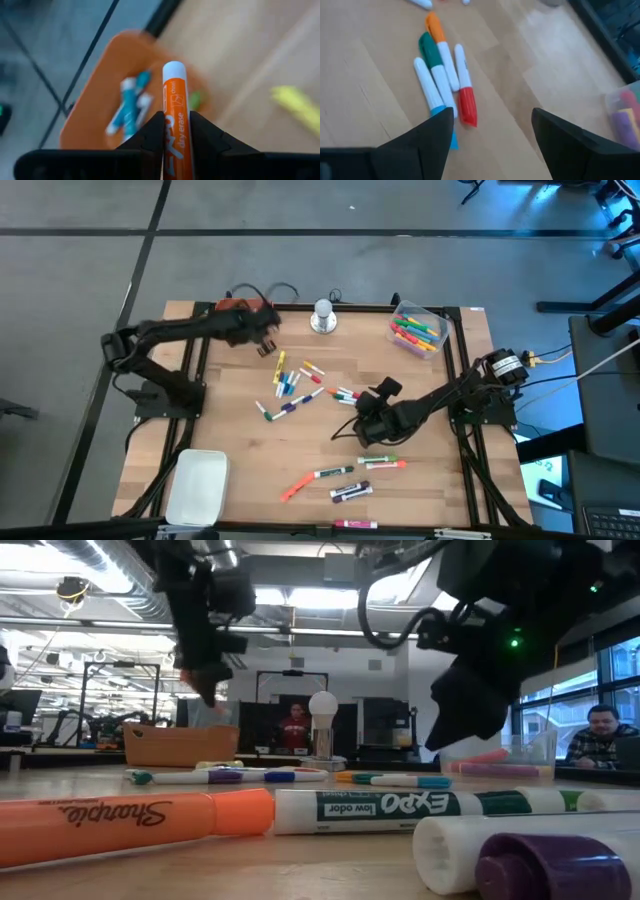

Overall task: Pick & Place Markers
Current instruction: Put the orange marker pen into the orange bin, then put the large orange highlighter pen into the transparent bin

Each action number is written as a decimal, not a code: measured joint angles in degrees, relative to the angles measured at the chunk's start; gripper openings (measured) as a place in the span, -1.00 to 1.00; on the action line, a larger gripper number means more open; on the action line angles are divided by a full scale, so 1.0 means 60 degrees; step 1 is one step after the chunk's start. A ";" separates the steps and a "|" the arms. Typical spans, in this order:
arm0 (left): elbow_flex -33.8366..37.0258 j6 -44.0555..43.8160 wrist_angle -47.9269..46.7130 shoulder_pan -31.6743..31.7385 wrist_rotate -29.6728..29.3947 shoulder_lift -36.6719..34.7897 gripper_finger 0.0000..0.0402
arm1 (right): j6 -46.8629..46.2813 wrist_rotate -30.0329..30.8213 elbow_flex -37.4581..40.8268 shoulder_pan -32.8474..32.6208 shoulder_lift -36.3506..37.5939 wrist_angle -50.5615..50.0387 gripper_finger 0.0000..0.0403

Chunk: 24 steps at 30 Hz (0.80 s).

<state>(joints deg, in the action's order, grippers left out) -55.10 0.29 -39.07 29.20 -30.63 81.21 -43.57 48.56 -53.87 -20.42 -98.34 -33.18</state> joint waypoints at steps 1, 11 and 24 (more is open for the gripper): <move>0.0081 0.0027 0.0035 0.0429 0.0035 -0.0067 -0.68 | 0.0000 -0.0102 0.0027 0.0050 0.0000 0.0035 0.33; 0.1644 0.0973 0.3209 0.3473 0.3331 0.0143 -0.64 | -0.0161 -0.0588 0.0288 0.0254 0.0000 0.0318 0.32; 0.1578 0.0530 0.2700 0.3695 0.3262 0.0107 -0.08 | -0.0175 -0.0639 0.0288 0.0276 0.0333 0.0621 0.32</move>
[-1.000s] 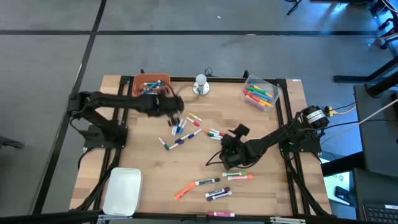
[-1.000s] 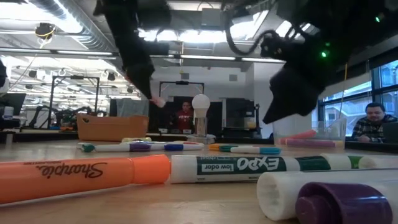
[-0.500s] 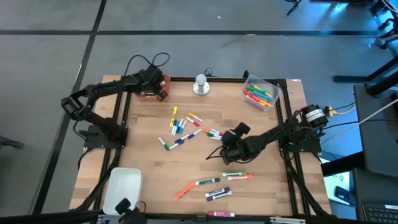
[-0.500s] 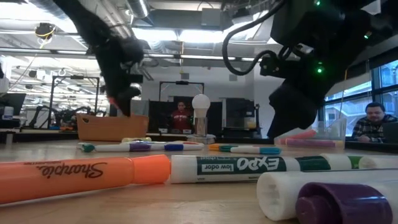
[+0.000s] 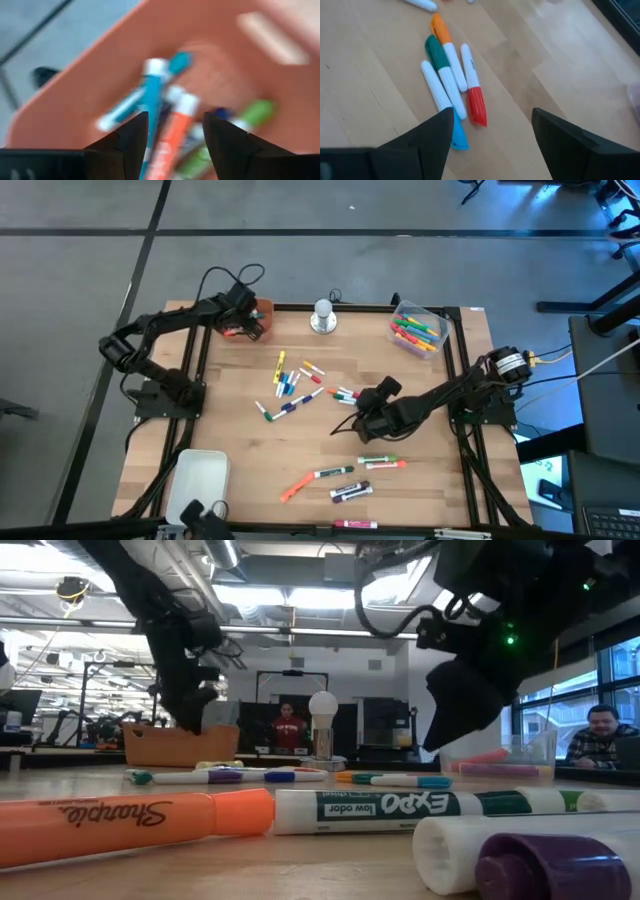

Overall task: Pick & Place Markers
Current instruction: Put the large orange highlighter pen into the transparent bin

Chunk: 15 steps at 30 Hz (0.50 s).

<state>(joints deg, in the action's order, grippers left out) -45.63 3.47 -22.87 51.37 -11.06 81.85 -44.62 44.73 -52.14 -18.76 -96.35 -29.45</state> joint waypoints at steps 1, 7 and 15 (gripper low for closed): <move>-0.0095 -0.0084 -0.0175 -0.0195 0.0286 -0.0103 -0.06 | 0.0002 0.0000 0.0000 0.0000 0.0073 -0.0001 0.32; -0.0211 -0.0963 -0.0089 -0.2419 0.1759 -0.1026 -0.11 | 0.0252 -0.0710 -0.0002 0.0130 0.0379 -0.0453 0.32; -0.0221 -0.3363 0.1007 -0.8021 0.2089 -0.1131 -0.18 | 0.0869 -0.1882 0.0000 0.0200 0.0395 -0.0343 0.32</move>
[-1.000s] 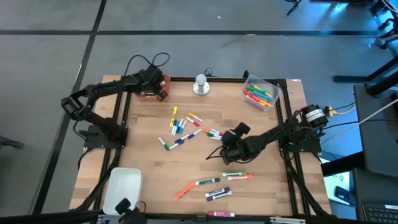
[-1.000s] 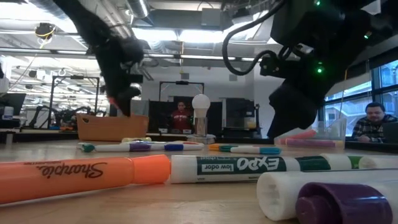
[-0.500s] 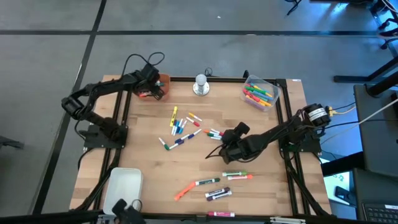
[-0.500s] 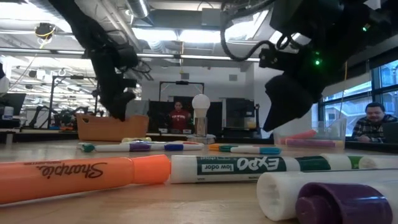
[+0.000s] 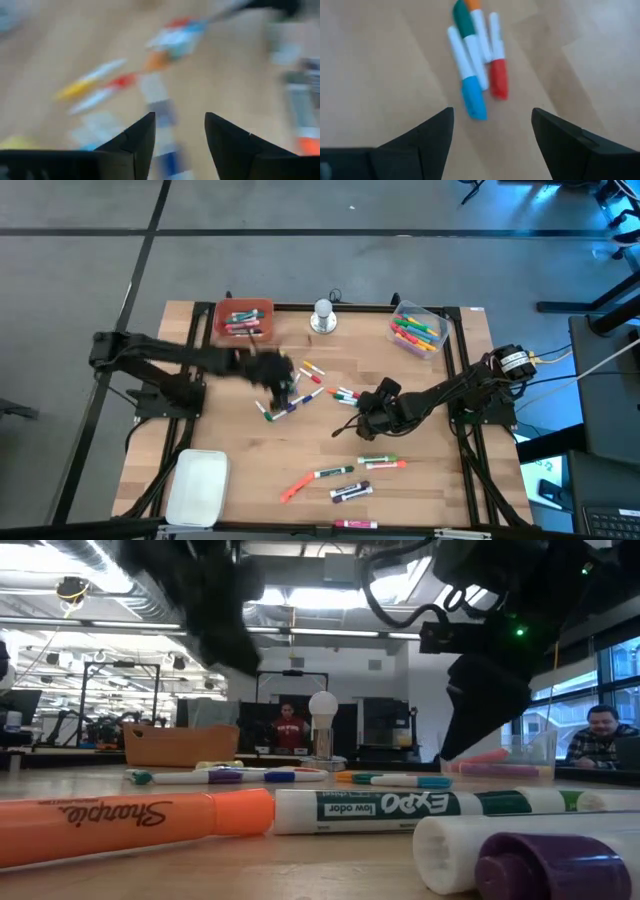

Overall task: Pick & Place Markers
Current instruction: Put the large orange highlighter pen into the transparent bin

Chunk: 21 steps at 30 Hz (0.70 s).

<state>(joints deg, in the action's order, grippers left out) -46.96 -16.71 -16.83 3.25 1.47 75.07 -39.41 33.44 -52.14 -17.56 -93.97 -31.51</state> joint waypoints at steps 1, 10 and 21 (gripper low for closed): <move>-0.0008 -0.0460 0.0414 -0.0792 -0.0310 0.0163 -0.18 | -0.0075 0.0138 0.0000 0.0003 0.0000 -0.0023 0.32; 0.0005 -0.4593 0.3497 -0.5910 -0.2878 0.2366 -0.06 | -0.0794 0.0401 0.0000 -0.0152 0.0000 0.0040 0.32; -0.1802 -0.4935 0.3554 -0.7011 -0.3258 0.5513 0.16 | -0.0858 0.0407 0.0000 -0.0554 0.0000 0.0711 0.32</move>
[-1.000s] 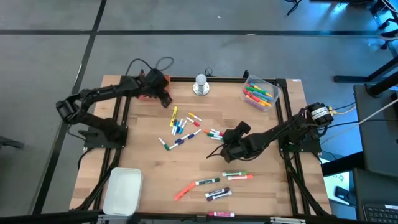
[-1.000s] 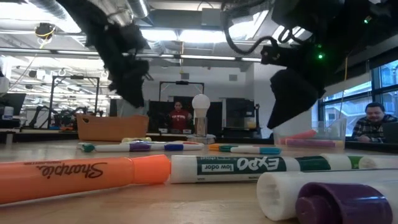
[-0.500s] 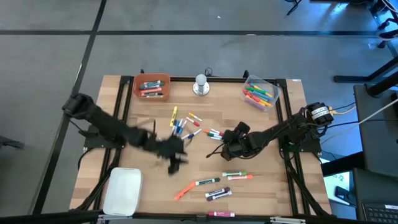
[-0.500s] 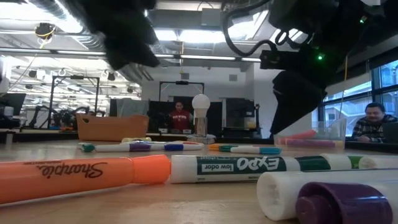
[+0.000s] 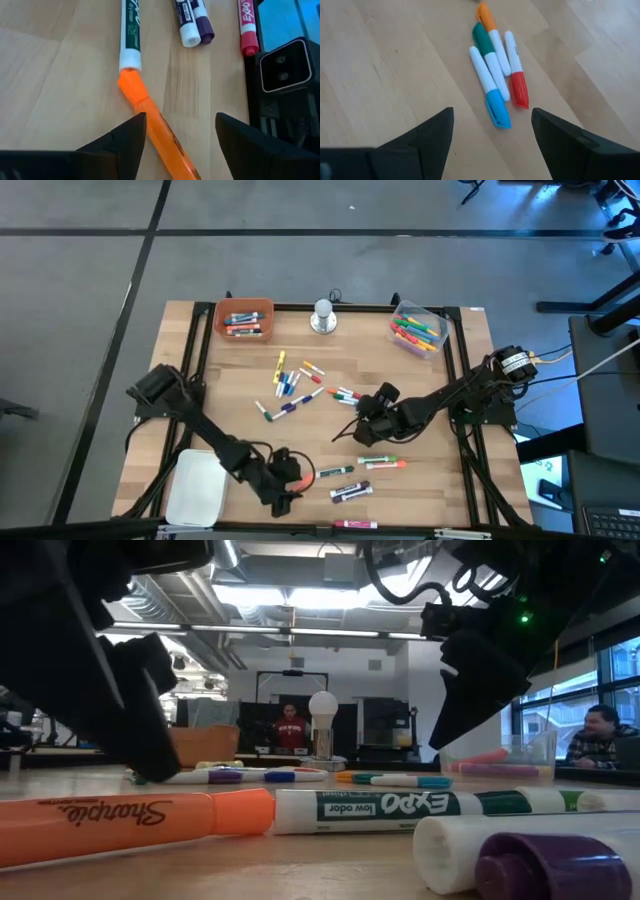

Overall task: Pick & Place Markers
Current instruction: Put the large orange highlighter pen into the transparent bin

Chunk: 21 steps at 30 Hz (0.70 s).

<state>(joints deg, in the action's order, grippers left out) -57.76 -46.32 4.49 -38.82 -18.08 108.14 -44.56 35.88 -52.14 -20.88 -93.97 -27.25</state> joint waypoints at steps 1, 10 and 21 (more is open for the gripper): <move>-0.0006 0.0045 0.0000 0.0025 -0.0018 0.0003 0.19 | 0.0023 0.0001 0.0000 0.0000 0.0000 0.0003 0.32; 0.0002 -0.0489 -0.0914 0.0184 -0.0076 0.0363 0.23 | 0.0495 -0.0410 0.0000 0.0149 0.0000 0.0005 0.32; -0.0053 -0.0232 -0.2413 0.0191 0.0141 0.0458 -0.33 | 0.0503 -0.0415 0.0000 0.0149 0.0000 0.0002 0.32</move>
<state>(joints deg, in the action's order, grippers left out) -58.08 -47.72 -9.99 -37.67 -17.23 110.89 -41.54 33.39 -52.14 -19.99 -93.97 -27.24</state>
